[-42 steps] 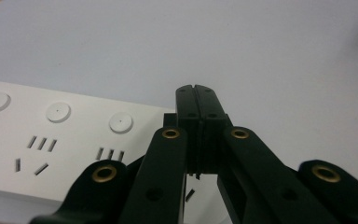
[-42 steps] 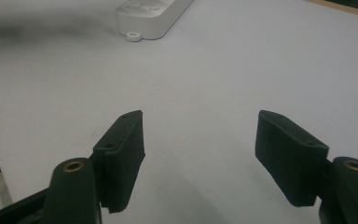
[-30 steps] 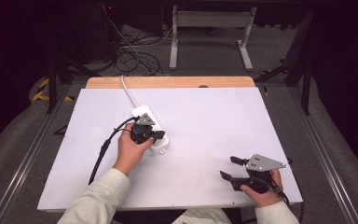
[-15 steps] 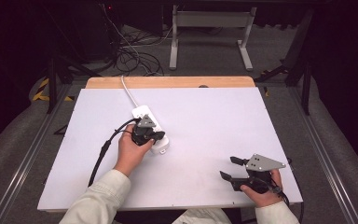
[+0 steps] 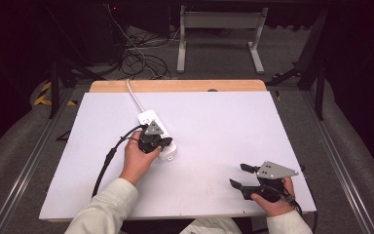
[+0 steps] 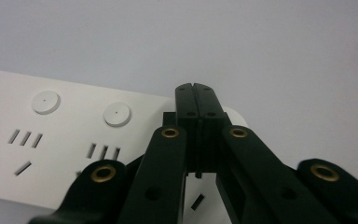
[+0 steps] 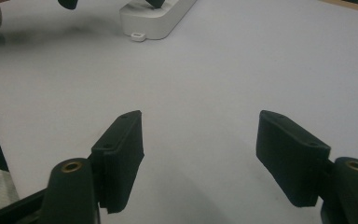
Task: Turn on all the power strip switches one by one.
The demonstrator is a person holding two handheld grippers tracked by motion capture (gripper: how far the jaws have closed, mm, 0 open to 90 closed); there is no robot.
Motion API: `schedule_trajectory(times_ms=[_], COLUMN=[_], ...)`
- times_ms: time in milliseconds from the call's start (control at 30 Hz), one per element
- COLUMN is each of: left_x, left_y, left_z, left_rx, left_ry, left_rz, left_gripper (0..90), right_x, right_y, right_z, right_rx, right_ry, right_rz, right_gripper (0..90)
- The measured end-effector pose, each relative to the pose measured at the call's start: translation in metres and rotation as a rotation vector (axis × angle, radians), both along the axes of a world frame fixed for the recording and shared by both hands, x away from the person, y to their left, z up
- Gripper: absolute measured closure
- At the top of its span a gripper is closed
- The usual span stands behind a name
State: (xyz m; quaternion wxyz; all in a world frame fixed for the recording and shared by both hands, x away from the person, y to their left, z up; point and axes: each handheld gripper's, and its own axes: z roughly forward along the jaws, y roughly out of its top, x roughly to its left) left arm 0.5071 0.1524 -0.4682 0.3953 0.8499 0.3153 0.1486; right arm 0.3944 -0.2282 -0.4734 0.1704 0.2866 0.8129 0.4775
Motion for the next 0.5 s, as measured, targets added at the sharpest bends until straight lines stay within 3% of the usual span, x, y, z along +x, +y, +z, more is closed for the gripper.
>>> schedule_trajectory(times_ms=[100,267,400,500], left_x=[-0.0022,-0.0025,-0.0040,-0.0038], left_y=[-0.0018,0.0002,-0.0017,-0.0021], left_z=[-0.0002,-0.0015,-0.0002,0.0002], left_rx=[0.038,0.007,0.038,0.038], left_ry=[-0.033,-0.016,-0.031,-0.023], left_rz=[0.021,0.028,0.023,0.024], left_gripper=[90.0,90.0,90.0,90.0], right_x=[-0.0001,-0.0001,0.0003,0.0003], right_y=[0.0002,0.0005,0.0007,0.0010], right_z=[0.0000,-0.0004,-0.0006,-0.0008], right_rx=[-0.001,0.000,-0.002,-0.005], right_ry=[-0.001,0.003,0.004,0.004], right_rz=[0.000,0.002,0.001,0.001], right_gripper=[32.6,32.6,32.6,32.6])
